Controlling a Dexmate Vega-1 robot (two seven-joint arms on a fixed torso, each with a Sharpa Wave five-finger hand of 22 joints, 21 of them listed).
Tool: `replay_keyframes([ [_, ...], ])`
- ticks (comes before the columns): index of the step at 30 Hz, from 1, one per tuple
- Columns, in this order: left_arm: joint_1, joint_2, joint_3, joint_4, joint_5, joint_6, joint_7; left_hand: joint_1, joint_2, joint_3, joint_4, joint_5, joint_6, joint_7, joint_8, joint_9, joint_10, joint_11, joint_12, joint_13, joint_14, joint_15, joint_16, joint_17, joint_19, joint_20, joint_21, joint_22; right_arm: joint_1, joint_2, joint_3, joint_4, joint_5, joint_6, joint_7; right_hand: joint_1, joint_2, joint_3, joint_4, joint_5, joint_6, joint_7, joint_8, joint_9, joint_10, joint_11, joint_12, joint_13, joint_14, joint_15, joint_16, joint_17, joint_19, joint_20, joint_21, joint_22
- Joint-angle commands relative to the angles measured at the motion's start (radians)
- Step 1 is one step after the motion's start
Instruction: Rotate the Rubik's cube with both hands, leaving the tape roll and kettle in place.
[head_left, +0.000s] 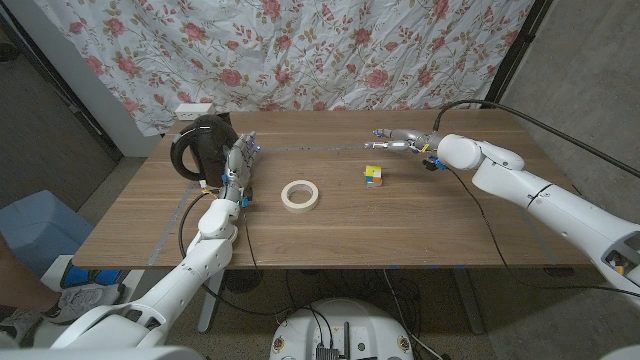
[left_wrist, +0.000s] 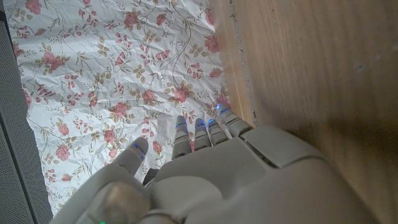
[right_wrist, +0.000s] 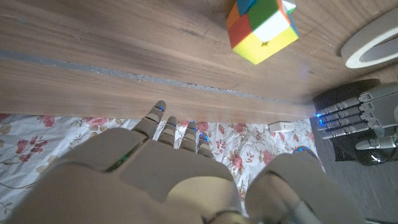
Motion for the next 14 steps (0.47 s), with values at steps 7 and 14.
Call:
replay_keyframes([
  [7, 0.0, -0.028, 0.014, 0.017, 0.003, -0.021, 0.007, 0.011, 0.091, 0.008, -0.001, 0.006, 0.008, 0.01, 0.007, 0.0, 0.01, -0.002, 0.0, 0.002, 0.0, -0.003, -0.001, 0.001, 0.0, -0.008, -0.006, -0.002, -0.064, 0.002, 0.093, 0.028, 0.216, 0.037, -0.114, -0.032, 0.015, -0.005, 0.025, -0.006, 0.027, 0.0, 0.011, 0.002, 0.023, -0.002, 0.006, -0.002, 0.014, -0.008, 0.008, -0.001, 0.021, -0.007, 0.005, 0.003],
  [14, 0.006, -0.018, 0.012, 0.002, 0.009, -0.017, 0.018, 0.014, 0.094, 0.013, -0.004, 0.006, 0.015, 0.017, 0.009, 0.0, 0.01, 0.0, 0.0, 0.002, 0.001, -0.002, -0.001, 0.001, 0.002, -0.008, -0.005, -0.002, -0.08, 0.025, 0.125, 0.077, 0.307, 0.088, -0.148, -0.039, 0.028, -0.004, 0.03, -0.008, 0.048, 0.008, 0.015, 0.001, 0.031, -0.001, 0.006, -0.003, 0.02, -0.008, 0.009, -0.004, 0.024, -0.005, 0.003, 0.003],
])
